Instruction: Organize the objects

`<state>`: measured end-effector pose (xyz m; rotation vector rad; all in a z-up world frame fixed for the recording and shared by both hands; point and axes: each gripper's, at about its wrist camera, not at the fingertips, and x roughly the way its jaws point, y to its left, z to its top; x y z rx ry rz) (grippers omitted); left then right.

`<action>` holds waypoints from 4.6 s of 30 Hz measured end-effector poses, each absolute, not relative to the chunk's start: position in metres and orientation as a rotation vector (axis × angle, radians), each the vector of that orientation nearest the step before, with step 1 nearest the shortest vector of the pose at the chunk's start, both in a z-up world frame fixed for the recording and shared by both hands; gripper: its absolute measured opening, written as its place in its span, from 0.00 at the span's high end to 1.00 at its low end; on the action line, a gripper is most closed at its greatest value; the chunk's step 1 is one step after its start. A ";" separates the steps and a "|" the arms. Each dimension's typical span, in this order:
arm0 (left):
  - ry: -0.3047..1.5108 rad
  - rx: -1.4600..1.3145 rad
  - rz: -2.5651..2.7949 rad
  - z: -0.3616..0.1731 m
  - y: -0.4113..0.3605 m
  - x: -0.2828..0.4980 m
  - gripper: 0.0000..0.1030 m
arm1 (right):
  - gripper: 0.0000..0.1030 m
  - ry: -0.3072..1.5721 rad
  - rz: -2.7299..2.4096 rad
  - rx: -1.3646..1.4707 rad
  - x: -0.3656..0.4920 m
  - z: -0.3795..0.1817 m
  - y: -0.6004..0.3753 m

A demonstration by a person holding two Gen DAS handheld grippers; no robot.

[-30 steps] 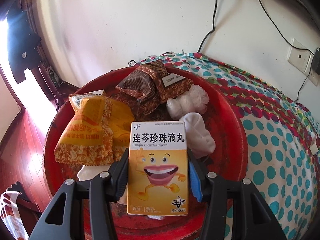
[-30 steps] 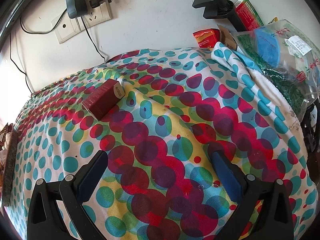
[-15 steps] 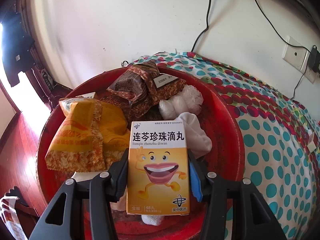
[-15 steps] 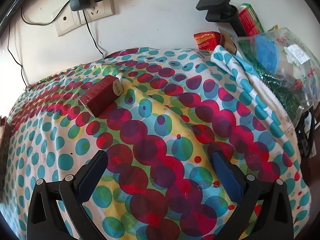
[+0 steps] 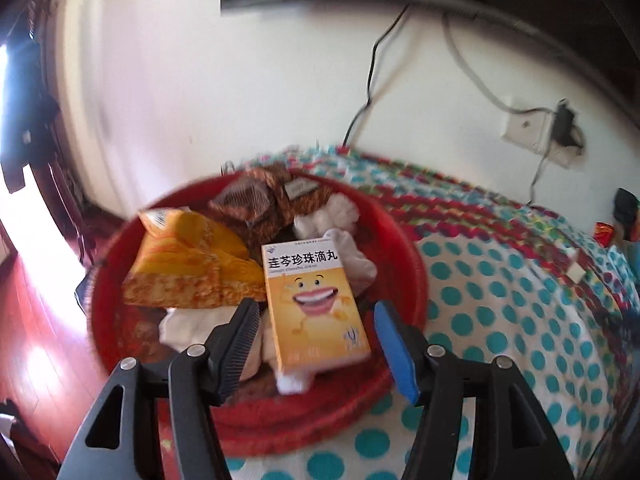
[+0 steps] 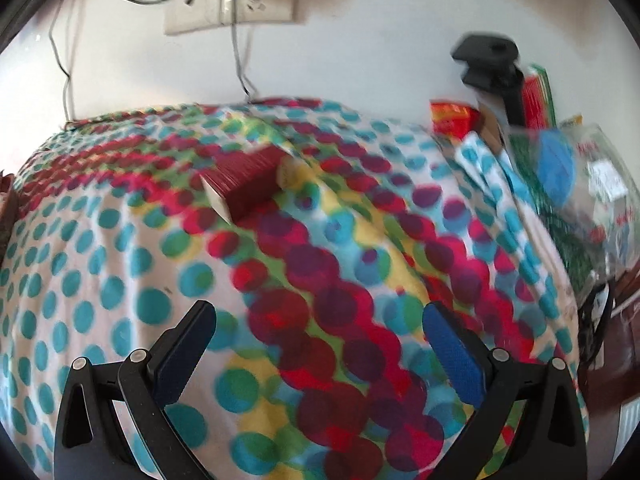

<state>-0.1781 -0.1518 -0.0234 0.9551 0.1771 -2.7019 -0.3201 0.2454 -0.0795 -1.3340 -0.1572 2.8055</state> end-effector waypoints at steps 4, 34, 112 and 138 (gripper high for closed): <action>0.198 0.876 -2.755 -0.018 -0.140 -0.145 0.38 | 0.00 -0.158 2.812 -1.299 -0.339 -0.066 0.226; 0.307 0.967 -2.798 -0.049 -0.111 -0.079 0.36 | 0.74 0.085 2.755 -1.293 -0.388 -0.078 0.210; 0.476 0.977 -2.474 -0.059 -0.233 -0.036 0.37 | 0.70 -0.670 3.448 -1.519 -0.237 -0.035 -0.212; 0.368 0.862 -2.477 -0.037 -0.228 -0.026 0.17 | 0.07 -0.396 3.480 -1.345 -0.143 -0.016 -0.065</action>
